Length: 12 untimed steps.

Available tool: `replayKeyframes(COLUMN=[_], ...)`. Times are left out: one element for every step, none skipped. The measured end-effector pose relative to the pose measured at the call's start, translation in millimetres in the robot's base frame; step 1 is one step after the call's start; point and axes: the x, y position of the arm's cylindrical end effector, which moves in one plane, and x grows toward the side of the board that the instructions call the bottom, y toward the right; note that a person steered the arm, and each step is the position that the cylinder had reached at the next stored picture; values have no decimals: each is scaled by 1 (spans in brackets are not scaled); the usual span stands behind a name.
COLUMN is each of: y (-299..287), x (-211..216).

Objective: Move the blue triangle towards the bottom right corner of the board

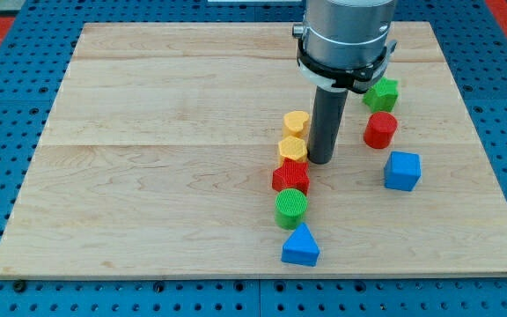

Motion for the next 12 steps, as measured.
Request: replayKeyframes(y=[-18,-74,-77,-116,-121,-130,-126,-92,-77,-43,-20,-14], x=[-25,-22,-14,-18,1,31,63,107,127,128,127,126])
